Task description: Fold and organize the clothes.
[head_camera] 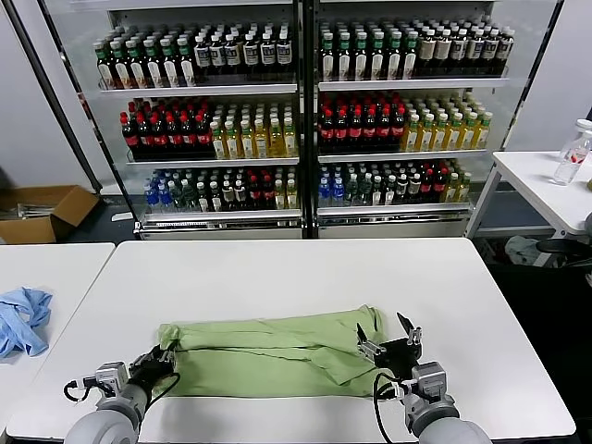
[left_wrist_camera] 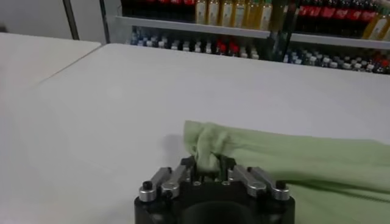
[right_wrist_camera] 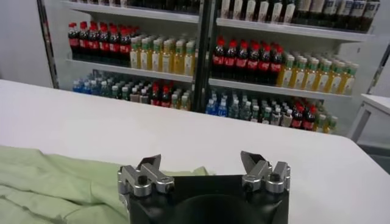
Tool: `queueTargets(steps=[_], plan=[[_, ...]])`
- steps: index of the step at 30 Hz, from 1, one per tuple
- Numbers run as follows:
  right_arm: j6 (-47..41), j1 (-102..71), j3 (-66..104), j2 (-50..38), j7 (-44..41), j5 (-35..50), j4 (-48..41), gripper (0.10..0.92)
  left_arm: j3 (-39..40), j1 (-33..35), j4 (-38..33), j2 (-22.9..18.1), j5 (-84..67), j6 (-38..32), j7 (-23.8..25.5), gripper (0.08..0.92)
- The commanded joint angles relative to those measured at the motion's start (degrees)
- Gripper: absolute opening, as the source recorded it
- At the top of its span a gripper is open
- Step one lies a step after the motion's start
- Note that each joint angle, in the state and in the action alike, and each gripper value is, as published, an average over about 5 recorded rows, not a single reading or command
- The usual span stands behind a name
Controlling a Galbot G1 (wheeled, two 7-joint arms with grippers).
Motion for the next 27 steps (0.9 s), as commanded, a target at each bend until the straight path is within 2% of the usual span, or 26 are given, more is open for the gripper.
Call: queueTargets(steps=[1, 6, 12, 16, 20, 27], plan=[[0.0, -0.1, 0.2, -0.1, 0.0, -0.2, 0.3, 0.823, -1.4, 0.0, -2.3, 0.3, 6.0, 0.9, -0.6, 0.197], [0.3, 0.2, 0.8, -0.6, 0.1, -0.3, 0.5, 0.822, -9.8, 0.0, -3.9, 4.1, 11.0, 2.2, 1.3, 0.095], [0.5, 1.0, 0.9, -0.7, 0.2, -0.4, 0.5, 0.823, -23.1, 1.3, 1.4, 8.6, 23.6, 2.4, 6.6, 0.09], [0.4, 1.3, 0.9, -0.9, 0.2, -0.3, 0.8, 0.822, -25.4, 1.6, 0.4, 8.6, 26.5, 2.6, 7.1, 0.09], [0.4, 1.2, 1.0, -1.1, 0.2, -0.4, 0.8, 0.823, -19.7, 1.9, -7.6, 6.2, 15.2, 2.9, 5.8, 0.09], [0.3, 0.8, 1.9, -1.3, 0.3, -0.4, 0.7, 0.823, 1.6, 4.0, -21.4, 0.9, 9.1, 2.9, 7.4, 0.09]])
